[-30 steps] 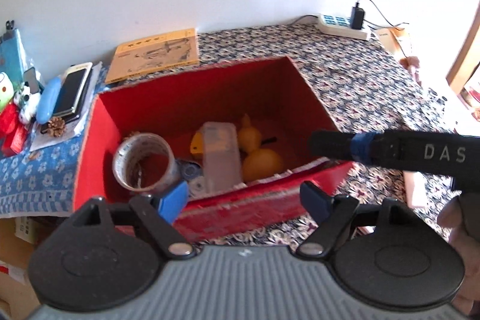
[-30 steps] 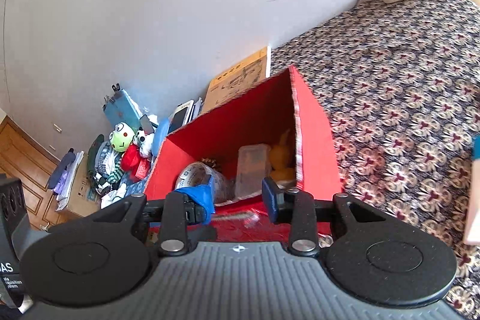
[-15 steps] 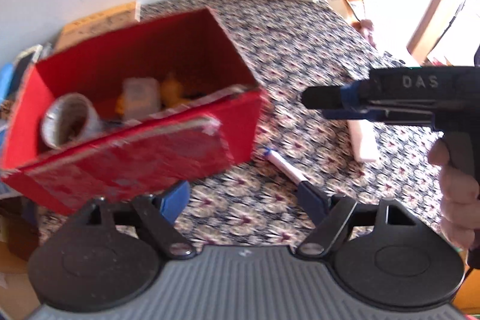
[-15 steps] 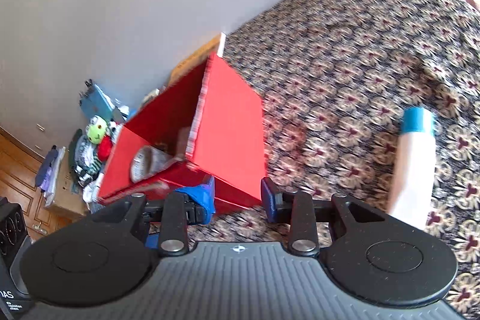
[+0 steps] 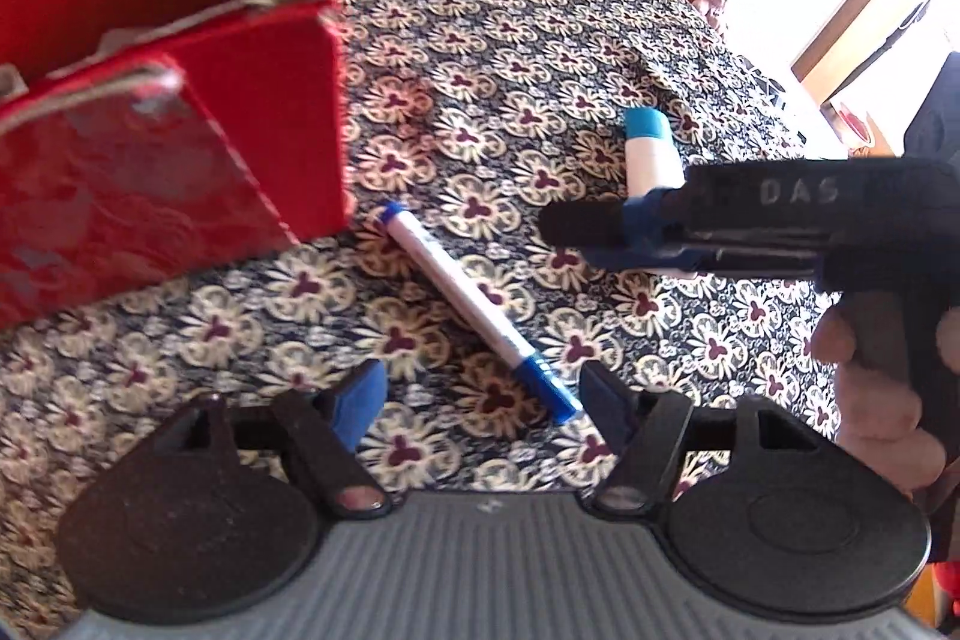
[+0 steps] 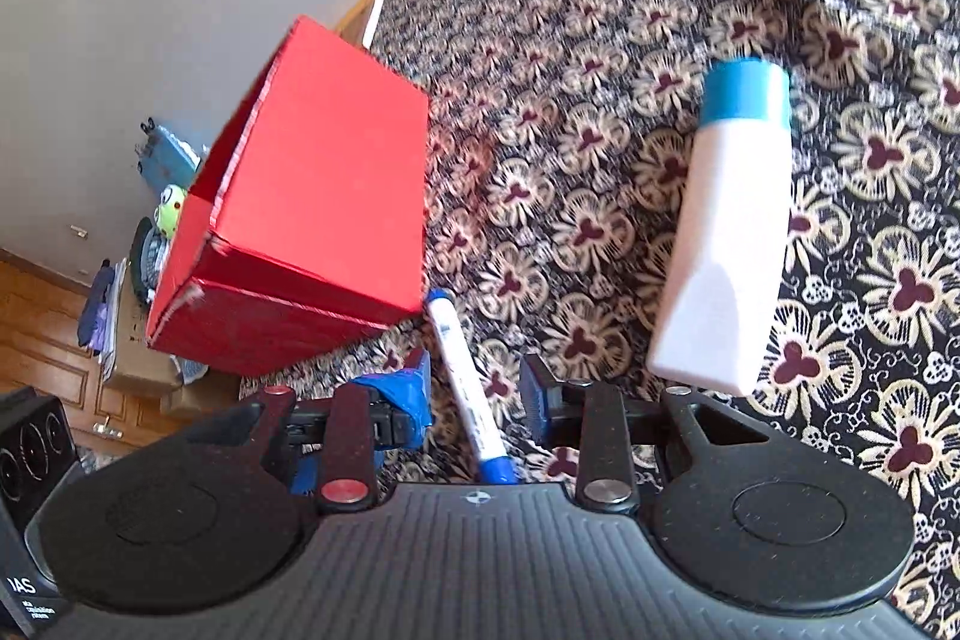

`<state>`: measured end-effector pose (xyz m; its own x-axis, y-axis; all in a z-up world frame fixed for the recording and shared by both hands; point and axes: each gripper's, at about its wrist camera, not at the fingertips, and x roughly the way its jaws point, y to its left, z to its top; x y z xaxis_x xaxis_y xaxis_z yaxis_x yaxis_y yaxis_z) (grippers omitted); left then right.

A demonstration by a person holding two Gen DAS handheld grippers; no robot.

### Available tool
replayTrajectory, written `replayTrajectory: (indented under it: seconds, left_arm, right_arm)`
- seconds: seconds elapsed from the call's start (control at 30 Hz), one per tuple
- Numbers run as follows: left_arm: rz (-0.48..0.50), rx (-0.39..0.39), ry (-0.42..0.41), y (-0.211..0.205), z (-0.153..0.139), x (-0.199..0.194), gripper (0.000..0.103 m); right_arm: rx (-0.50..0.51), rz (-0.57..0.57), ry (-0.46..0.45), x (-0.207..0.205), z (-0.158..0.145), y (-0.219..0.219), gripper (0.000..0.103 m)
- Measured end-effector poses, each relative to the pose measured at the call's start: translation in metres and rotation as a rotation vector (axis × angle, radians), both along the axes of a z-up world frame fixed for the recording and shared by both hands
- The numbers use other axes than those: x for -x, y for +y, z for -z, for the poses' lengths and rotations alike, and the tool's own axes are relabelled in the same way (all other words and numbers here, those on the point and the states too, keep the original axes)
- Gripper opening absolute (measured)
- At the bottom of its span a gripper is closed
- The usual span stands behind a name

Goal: Organize rigid objects
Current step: 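Lower the right tool onto the blue-capped white marker and close on it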

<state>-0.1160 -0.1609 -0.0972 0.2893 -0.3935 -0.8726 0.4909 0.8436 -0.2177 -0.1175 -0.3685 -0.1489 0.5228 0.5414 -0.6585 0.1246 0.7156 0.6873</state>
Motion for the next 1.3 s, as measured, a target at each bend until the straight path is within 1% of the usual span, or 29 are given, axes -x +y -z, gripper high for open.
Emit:
replayTrajectory:
  seconds: [0.2,0.4,0.47,0.57,0.67,0.73,0.83,1.03,1.13,1.3]
  left_arm:
    - [-0.032,0.000,0.005,-0.018,0.016,-0.002,0.058]
    - [-0.066,0.005,0.020,-0.026,0.027,-0.012,0.054]
    - [-0.070,0.002,0.006,-0.028,0.028,-0.014,0.053]
    - [-0.077,0.000,-0.009,-0.031,0.028,-0.017,0.047]
    - [-0.084,-0.006,-0.021,-0.031,0.029,-0.021,0.038]
    - [-0.082,-0.022,-0.037,-0.030,0.029,-0.021,0.020]
    - [-0.077,-0.021,-0.032,-0.026,0.029,-0.023,0.013]
    - [-0.063,0.009,-0.018,-0.019,0.030,-0.027,0.010]
    - [-0.050,0.039,-0.012,-0.014,0.032,-0.028,0.008]
    - [-0.058,0.079,0.009,-0.003,0.033,-0.033,0.008]
  right_arm:
    - [-0.065,-0.045,0.013,0.001,0.016,-0.007,0.014]
    - [-0.121,-0.064,0.018,-0.005,0.027,-0.015,0.014]
    - [-0.143,-0.062,0.020,-0.006,0.029,-0.018,0.013]
    - [-0.158,-0.070,0.022,-0.007,0.031,-0.021,0.013]
    - [-0.173,-0.070,0.026,-0.009,0.032,-0.020,0.013]
    - [-0.186,-0.068,0.030,-0.011,0.033,-0.019,0.013]
    - [-0.198,-0.067,0.030,-0.014,0.036,-0.017,0.013]
    - [-0.220,-0.052,0.034,-0.022,0.039,-0.008,0.013]
    - [-0.220,-0.043,0.027,-0.025,0.038,-0.001,0.013]
    - [-0.211,-0.011,0.035,-0.025,0.037,0.008,0.007]
